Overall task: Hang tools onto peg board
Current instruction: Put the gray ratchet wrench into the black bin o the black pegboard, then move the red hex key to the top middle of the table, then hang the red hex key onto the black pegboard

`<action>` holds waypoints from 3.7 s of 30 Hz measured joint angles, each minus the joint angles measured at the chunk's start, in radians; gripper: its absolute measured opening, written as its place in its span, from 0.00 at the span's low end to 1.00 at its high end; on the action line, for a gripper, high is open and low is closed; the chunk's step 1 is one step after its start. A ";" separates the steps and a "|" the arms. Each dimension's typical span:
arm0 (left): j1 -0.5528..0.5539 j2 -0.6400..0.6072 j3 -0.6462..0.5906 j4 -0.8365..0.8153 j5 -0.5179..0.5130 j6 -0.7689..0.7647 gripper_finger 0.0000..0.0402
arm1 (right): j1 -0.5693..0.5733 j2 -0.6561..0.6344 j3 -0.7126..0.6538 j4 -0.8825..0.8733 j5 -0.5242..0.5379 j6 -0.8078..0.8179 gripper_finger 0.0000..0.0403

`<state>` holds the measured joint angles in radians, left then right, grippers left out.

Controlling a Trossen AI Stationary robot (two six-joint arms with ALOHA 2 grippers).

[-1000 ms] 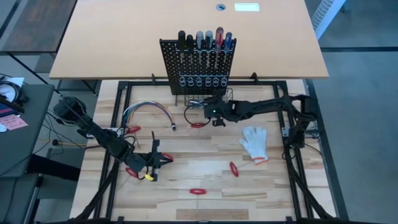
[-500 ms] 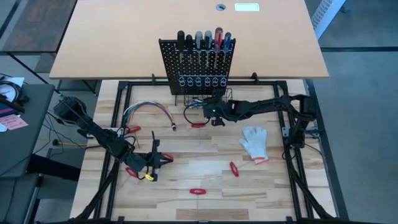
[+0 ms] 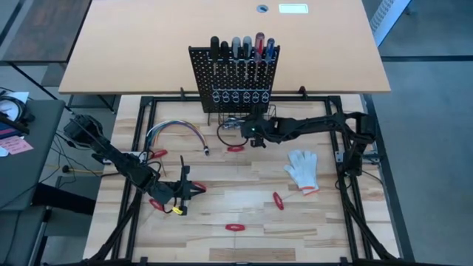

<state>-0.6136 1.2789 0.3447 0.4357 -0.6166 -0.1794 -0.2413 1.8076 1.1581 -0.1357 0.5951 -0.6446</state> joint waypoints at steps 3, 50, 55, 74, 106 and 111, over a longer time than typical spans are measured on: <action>0.000 0.000 0.000 0.000 0.000 0.000 0.00 | 0.000 0.000 0.019 -0.003 0.017 -0.019 0.64; -0.002 0.000 0.000 -0.017 0.000 -0.005 0.00 | 0.404 -0.002 0.034 -0.260 -0.106 0.569 0.67; -0.002 0.000 0.000 -0.022 0.000 -0.008 0.00 | 0.496 -0.025 -0.015 -0.381 -0.174 0.754 0.63; -0.002 0.000 0.000 -0.006 0.000 0.001 0.00 | 0.813 -0.077 -0.100 -0.685 -0.448 1.177 0.49; -0.002 0.000 0.000 -0.012 0.000 0.008 0.00 | 0.315 0.013 -0.069 -0.113 -0.561 0.918 0.36; -0.002 0.000 0.000 -0.012 0.000 0.007 0.00 | 0.265 0.013 -0.069 -0.055 -0.557 0.823 0.44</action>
<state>-0.6155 1.2789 0.3445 0.4236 -0.6167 -0.1722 0.0241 1.8210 1.0894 -0.1910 0.0386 0.1781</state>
